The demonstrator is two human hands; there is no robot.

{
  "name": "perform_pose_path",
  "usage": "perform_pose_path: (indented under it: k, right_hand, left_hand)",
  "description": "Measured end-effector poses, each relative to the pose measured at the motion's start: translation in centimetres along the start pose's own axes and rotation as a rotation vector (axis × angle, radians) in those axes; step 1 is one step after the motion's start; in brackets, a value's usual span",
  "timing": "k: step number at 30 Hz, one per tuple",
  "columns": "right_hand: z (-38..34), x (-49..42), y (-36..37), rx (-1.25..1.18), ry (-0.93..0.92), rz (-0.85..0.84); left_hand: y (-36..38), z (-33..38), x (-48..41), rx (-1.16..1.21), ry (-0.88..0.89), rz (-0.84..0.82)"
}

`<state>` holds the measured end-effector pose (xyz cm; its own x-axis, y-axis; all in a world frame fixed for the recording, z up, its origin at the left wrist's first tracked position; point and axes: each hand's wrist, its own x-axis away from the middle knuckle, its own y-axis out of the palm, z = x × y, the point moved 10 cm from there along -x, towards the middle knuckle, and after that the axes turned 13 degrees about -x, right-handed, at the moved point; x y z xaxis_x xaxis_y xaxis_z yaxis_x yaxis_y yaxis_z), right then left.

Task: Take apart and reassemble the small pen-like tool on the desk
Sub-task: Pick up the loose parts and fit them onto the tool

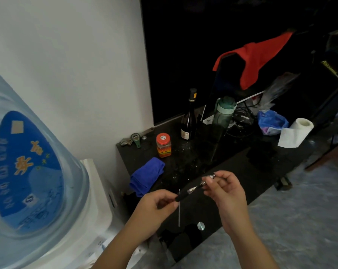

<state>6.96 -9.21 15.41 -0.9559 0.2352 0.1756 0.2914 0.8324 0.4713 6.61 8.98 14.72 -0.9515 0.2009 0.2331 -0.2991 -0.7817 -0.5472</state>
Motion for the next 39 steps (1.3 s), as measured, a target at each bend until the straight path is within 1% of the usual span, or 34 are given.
perform_pose_path:
  k: [14, 20, 26, 30, 33, 36, 39]
  right_hand:
    - [1.7, 0.8, 2.7, 0.185, 0.055, -0.14]
    - [0.8, 0.6, 2.4, 0.174, 0.028, -0.145]
    - [0.8, 0.6, 2.5, 0.161, 0.01, -0.123]
    - [0.4, 0.5, 3.2, 0.178, -0.004, -0.145]
    - [0.2, 0.6, 3.4, 0.177, -0.01, -0.15]
    - [0.4, 0.9, 2.9, 0.131, 0.004, -0.118]
    - [0.4, 0.9, 2.6, 0.146, 0.001, -0.113]
  left_hand:
    - [-0.3, -1.1, 0.1, -0.013, -0.026, -0.01]
    - [-0.7, -0.9, 0.0, 0.043, -0.016, 0.003]
    - [-1.5, -0.5, 0.3, 0.05, -0.016, 0.08]
    - [-1.6, -0.3, 0.4, 0.098, -0.015, 0.104]
    - [-1.7, 0.1, 0.3, 0.11, -0.006, 0.107]
    - [-1.7, 0.4, 0.3, 0.115, 0.001, 0.093]
    - [-1.5, 0.4, 0.2, 0.127, 0.005, 0.086]
